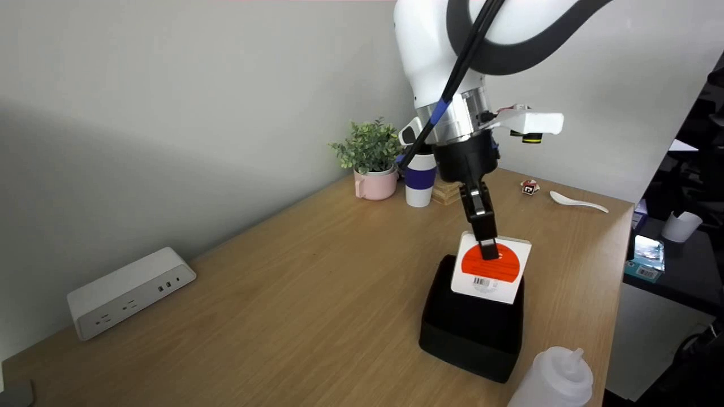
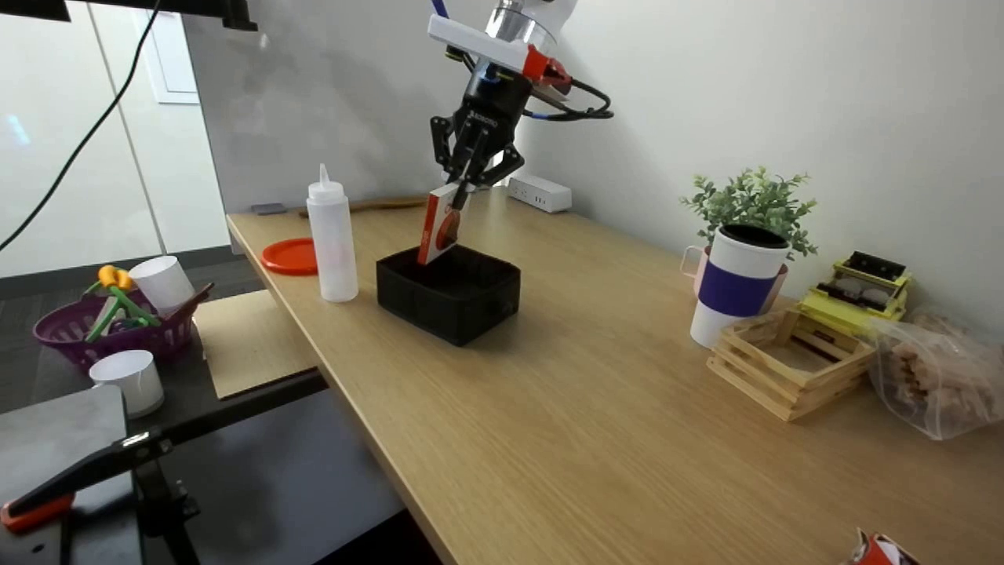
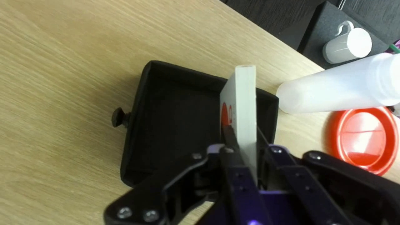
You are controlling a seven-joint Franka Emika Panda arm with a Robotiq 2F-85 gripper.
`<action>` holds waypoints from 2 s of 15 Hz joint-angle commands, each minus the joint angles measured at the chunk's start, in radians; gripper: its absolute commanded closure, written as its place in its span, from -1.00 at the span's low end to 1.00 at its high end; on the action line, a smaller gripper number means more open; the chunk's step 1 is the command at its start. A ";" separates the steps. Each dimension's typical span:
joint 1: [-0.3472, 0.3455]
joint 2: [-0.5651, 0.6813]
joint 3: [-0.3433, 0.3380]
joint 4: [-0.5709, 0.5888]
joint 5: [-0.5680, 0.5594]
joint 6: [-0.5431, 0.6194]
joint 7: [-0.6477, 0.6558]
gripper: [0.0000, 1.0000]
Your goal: Remove the white and orange book from the black box and put it on the table
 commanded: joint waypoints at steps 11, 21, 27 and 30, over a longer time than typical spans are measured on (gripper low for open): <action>-0.009 -0.141 -0.064 -0.120 -0.016 0.063 0.091 0.72; -0.008 -0.130 -0.068 -0.112 -0.019 0.065 0.110 0.93; -0.042 -0.145 -0.112 -0.128 0.012 0.072 0.185 0.93; -0.056 -0.150 -0.134 -0.134 0.018 0.072 0.217 0.93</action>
